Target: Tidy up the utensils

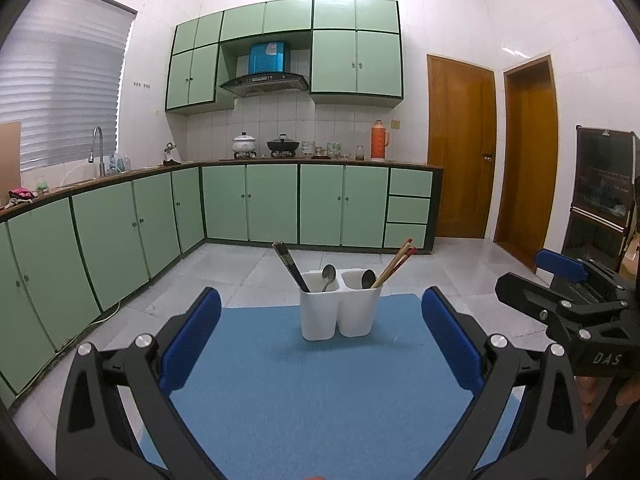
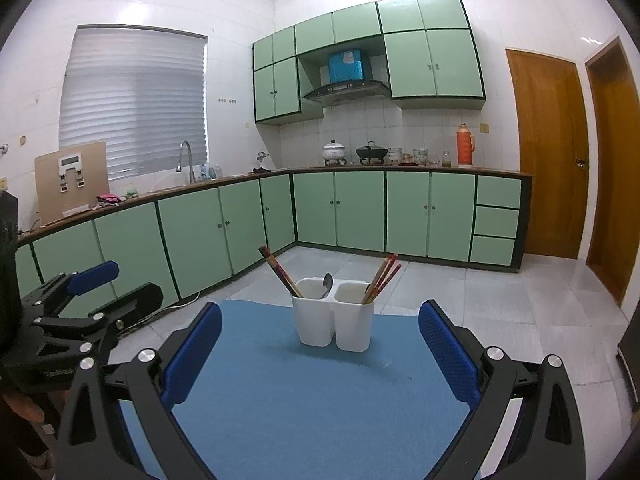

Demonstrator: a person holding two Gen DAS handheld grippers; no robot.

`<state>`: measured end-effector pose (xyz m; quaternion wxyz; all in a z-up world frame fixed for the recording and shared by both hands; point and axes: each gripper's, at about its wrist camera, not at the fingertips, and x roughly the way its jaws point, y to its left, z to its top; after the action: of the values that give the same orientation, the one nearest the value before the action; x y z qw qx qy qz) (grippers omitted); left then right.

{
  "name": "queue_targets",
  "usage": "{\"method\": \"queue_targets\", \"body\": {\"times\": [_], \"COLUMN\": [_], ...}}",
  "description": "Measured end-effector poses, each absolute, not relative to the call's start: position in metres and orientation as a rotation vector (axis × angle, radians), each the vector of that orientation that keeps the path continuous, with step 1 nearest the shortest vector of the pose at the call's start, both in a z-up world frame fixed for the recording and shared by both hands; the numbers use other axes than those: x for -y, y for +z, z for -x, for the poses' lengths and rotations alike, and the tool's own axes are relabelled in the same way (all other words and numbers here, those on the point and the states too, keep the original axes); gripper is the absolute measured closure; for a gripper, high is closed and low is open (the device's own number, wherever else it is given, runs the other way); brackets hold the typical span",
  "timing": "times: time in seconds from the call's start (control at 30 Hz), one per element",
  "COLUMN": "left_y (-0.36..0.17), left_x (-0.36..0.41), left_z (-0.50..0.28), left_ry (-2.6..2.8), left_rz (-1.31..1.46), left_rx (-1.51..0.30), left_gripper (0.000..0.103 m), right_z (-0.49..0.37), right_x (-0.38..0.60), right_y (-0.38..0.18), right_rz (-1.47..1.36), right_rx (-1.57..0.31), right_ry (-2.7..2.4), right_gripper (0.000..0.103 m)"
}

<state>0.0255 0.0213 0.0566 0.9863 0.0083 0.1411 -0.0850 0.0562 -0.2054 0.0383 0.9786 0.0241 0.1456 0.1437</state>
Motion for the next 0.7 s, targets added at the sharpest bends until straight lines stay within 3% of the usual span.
{"method": "queue_targets", "body": {"times": [0.7], "left_y": [0.058], "left_x": [-0.015], "left_z": [-0.014], "left_ry": [-0.168], "left_rz": [-0.020], "left_rx": [-0.260], "left_gripper": [0.006], "right_z": [-0.043], "right_x": [0.203], "right_y": [0.041], "right_rz": [-0.043], "right_rx": [-0.264], "right_ry": [0.297], "right_gripper": [0.006]}}
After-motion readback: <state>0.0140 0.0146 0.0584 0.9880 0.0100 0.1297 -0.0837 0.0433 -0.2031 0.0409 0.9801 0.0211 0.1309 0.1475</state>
